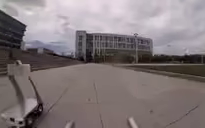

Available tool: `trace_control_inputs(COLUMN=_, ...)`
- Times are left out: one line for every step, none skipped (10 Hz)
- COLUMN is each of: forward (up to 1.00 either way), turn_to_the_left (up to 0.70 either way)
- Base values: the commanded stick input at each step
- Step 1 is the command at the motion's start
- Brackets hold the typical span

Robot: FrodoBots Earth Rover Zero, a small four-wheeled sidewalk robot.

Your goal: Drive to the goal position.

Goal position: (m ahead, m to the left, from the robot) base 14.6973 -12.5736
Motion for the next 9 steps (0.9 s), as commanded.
trace_control_inputs(forward=1.00, turn_to_the_left=-0.40)
trace_control_inputs(forward=1.00, turn_to_the_left=-0.23)
trace_control_inputs(forward=1.00, turn_to_the_left=0.00)
trace_control_inputs(forward=1.00, turn_to_the_left=0.00)
trace_control_inputs(forward=1.00, turn_to_the_left=0.00)
trace_control_inputs(forward=1.00, turn_to_the_left=0.00)
trace_control_inputs(forward=1.00, turn_to_the_left=0.00)
trace_control_inputs(forward=1.00, turn_to_the_left=0.00)
trace_control_inputs(forward=1.00, turn_to_the_left=0.00)
